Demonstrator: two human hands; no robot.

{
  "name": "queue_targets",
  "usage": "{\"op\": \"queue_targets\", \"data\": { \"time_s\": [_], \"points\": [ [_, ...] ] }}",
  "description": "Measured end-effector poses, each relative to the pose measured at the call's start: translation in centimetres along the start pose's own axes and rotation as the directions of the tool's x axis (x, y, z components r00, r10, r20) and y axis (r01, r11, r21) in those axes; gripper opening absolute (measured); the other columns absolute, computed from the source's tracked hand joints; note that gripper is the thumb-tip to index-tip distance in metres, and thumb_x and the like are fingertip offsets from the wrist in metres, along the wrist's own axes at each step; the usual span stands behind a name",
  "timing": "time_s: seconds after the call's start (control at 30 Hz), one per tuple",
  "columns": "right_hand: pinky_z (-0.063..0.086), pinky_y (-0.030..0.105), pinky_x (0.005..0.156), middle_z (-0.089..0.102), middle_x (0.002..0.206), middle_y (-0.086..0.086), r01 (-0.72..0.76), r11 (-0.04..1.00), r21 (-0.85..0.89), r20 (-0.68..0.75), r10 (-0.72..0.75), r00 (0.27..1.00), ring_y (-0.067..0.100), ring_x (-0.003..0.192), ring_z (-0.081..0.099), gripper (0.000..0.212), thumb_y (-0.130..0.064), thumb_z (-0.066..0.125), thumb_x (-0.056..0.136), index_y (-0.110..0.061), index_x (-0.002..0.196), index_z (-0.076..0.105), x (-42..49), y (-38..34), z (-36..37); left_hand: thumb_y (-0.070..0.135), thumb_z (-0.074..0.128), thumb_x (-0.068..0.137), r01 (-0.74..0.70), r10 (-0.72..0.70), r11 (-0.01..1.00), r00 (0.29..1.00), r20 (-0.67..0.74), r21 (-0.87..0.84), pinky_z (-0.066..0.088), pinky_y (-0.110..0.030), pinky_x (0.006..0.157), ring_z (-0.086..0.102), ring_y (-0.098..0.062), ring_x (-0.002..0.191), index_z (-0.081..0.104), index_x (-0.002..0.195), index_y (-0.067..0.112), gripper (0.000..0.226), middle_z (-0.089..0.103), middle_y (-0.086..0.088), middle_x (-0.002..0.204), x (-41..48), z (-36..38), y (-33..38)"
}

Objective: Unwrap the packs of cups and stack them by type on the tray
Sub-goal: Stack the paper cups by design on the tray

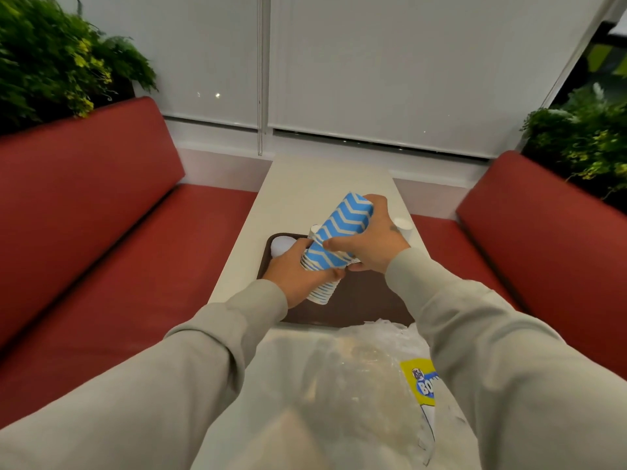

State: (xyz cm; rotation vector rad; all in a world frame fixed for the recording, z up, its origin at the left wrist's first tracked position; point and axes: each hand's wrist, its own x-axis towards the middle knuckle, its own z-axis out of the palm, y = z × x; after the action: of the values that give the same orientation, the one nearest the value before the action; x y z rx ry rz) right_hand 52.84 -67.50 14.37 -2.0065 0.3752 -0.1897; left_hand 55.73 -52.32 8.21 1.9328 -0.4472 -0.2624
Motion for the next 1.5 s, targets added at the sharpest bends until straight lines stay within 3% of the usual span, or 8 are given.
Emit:
{"op": "queue_targets", "data": {
  "time_s": [0.17, 0.3, 0.43, 0.63, 0.8, 1.03, 1.37, 1.5],
  "points": [
    [0.062, 0.047, 0.077, 0.055, 0.12, 0.001, 0.024, 1.0, 0.019, -0.046, -0.023, 0.999, 0.026, 0.105, 0.064, 0.086, -0.018, 0.089, 0.071, -0.031, 0.131, 0.029, 2.4, 0.0, -1.3, 0.044, 0.083, 0.074, 0.032, -0.031, 0.999, 0.999, -0.027, 0.023, 0.046, -0.014, 0.068, 0.063, -0.002, 0.086, 0.051, 0.11, 0.036, 0.049, 0.063, 0.019, 0.094, 1.5, 0.1, -0.7],
    [0.062, 0.05, 0.074, 0.054, 0.123, 0.004, 0.001, 1.0, 0.028, -0.084, 0.001, 0.996, 0.029, 0.103, 0.064, 0.087, -0.025, 0.091, 0.067, -0.031, 0.127, 0.029, 6.0, 0.6, -3.1, 0.047, 0.084, 0.07, 0.066, -0.061, 0.996, 0.995, -0.08, 0.061, 0.05, -0.025, 0.08, 0.065, -0.01, 0.095, 0.054, 0.121, 0.031, 0.061, 0.067, 0.01, 0.105, 3.2, -0.3, -1.7],
    [0.063, 0.045, 0.071, 0.054, 0.125, 0.004, -0.003, 0.998, 0.07, -0.133, 0.012, 0.991, 0.029, 0.107, 0.064, 0.088, -0.025, 0.092, 0.065, -0.03, 0.127, 0.03, 9.4, 1.7, -4.0, 0.048, 0.082, 0.072, 0.087, -0.082, 0.996, 0.988, -0.128, 0.026, 0.052, -0.03, 0.086, 0.064, -0.013, 0.098, 0.051, 0.118, 0.034, 0.057, 0.065, 0.006, 0.114, 5.2, -0.7, -2.5],
    [0.057, 0.046, 0.089, 0.055, 0.119, 0.006, 0.071, 0.99, -0.122, -0.197, -0.094, 0.976, 0.027, 0.103, 0.063, 0.093, -0.02, 0.089, 0.069, -0.028, 0.136, 0.026, 13.5, 4.1, -4.2, 0.048, 0.08, 0.075, 0.046, -0.058, 0.997, 0.976, -0.209, -0.062, 0.045, -0.011, 0.068, 0.061, 0.004, 0.09, 0.05, 0.126, 0.032, 0.061, 0.064, 0.013, 0.111, 6.6, -0.8, -2.4],
    [0.054, 0.051, 0.093, 0.056, 0.118, 0.009, 0.039, 0.978, -0.206, -0.255, -0.092, 0.963, 0.031, 0.103, 0.063, 0.091, -0.021, 0.087, 0.067, -0.033, 0.131, 0.023, 16.0, 5.8, -3.1, 0.051, 0.078, 0.076, 0.031, -0.033, 0.999, 0.976, -0.213, -0.013, 0.043, -0.009, 0.065, 0.059, 0.008, 0.089, 0.049, 0.13, 0.033, 0.064, 0.065, 0.015, 0.111, 6.9, -2.0, -2.7],
    [0.049, 0.046, 0.095, 0.048, 0.124, 0.013, -0.043, 0.942, -0.332, -0.298, -0.062, 0.953, 0.035, 0.108, 0.056, 0.086, -0.016, 0.082, 0.076, -0.025, 0.138, 0.024, 18.5, 7.7, -2.1, 0.052, 0.079, 0.074, 0.03, -0.04, 0.999, 0.968, -0.248, -0.044, 0.047, -0.012, 0.069, 0.061, 0.01, 0.091, 0.049, 0.131, 0.035, 0.067, 0.063, 0.027, 0.106, 6.9, -3.4, -3.7],
    [0.044, 0.044, 0.095, 0.048, 0.125, 0.016, -0.112, 0.903, -0.414, -0.235, 0.013, 0.972, 0.039, 0.113, 0.053, 0.086, -0.021, 0.082, 0.079, -0.023, 0.141, 0.023, 19.0, 11.1, 0.1, 0.05, 0.077, 0.077, 0.017, -0.027, 0.999, 0.973, -0.23, -0.043, 0.047, -0.006, 0.062, 0.061, 0.009, 0.09, 0.047, 0.132, 0.034, 0.065, 0.062, 0.025, 0.109, 7.7, -2.9, -4.2],
    [0.044, 0.041, 0.093, 0.045, 0.127, 0.017, -0.134, 0.838, -0.529, -0.135, 0.072, 0.988, 0.04, 0.115, 0.053, 0.067, -0.024, 0.074, 0.086, -0.02, 0.138, 0.031, 18.3, 12.3, 0.2, 0.051, 0.075, 0.078, 0.006, -0.013, 0.999, 0.974, -0.224, -0.031, 0.045, -0.007, 0.064, 0.06, 0.008, 0.089, 0.045, 0.135, 0.033, 0.067, 0.06, 0.023, 0.108, 8.3, -2.7, -3.8]
  ]
}}
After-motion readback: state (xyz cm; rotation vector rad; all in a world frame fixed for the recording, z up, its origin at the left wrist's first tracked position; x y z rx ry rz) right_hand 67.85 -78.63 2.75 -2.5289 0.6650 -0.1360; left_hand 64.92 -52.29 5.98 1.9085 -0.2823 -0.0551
